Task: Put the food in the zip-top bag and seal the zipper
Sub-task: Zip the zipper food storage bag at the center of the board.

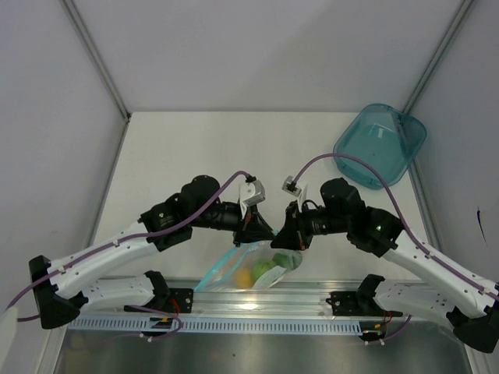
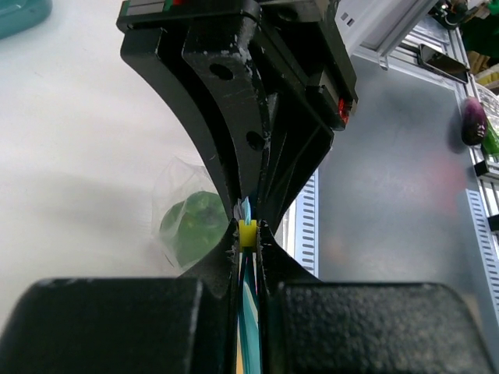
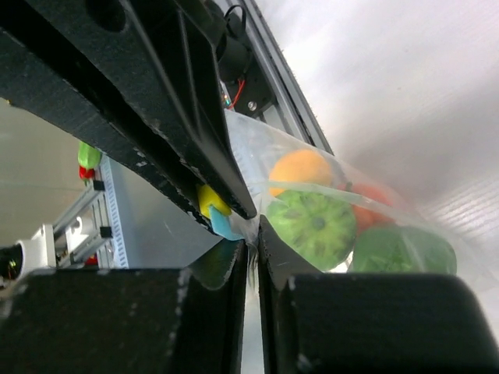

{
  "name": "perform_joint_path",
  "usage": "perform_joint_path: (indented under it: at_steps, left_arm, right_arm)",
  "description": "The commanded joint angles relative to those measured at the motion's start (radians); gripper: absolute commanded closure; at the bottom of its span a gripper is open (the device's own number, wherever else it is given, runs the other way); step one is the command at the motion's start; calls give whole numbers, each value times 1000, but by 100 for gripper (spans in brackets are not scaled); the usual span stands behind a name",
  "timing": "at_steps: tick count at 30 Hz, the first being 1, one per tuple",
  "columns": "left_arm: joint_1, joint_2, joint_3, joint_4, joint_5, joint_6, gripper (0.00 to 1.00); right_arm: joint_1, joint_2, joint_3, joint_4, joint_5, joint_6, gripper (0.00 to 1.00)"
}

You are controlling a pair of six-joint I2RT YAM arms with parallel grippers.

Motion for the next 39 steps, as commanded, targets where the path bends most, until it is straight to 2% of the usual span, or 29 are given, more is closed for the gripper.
perform_joint_path:
  at_steps: [1,4,8,19,26,28,32,33,34,35,39]
  left_arm:
    - [-6,17,39,-20,47,-1,99]
    - [-6,38,59,-40,44,-3,99]
    - [-6,54,72,-64,22,-1,99]
    - [2,47,32,-106,-15,2,99]
    - [5,40,14,-121,30,3,99]
    - [5,37,12,-109,59,-3,100]
    - [5,35,18,-83,100,-15,99]
    - [5,38,24,-69,104,-21,99]
    - [5,40,33,-66,108,-23,99]
    - [5,41,41,-61,108,-27,99]
    - [8,37,61,-23,105,-38,99]
  right_arm:
    - [17,9,34,30,-79,-64,92]
    - [29,12,31,53,-99,-72,100]
    - [37,-7,8,98,-98,-51,100]
    - [36,-224,-128,254,250,116,100]
    - [33,-293,-173,248,362,199,100]
    - [28,-293,-180,247,350,202,100]
    - [19,-201,-176,245,171,158,100]
    - [23,-186,-170,225,119,129,95]
    - [26,-175,-163,215,99,117,86]
    - [29,-163,-148,204,85,104,69]
    - [42,-176,-90,98,111,29,56]
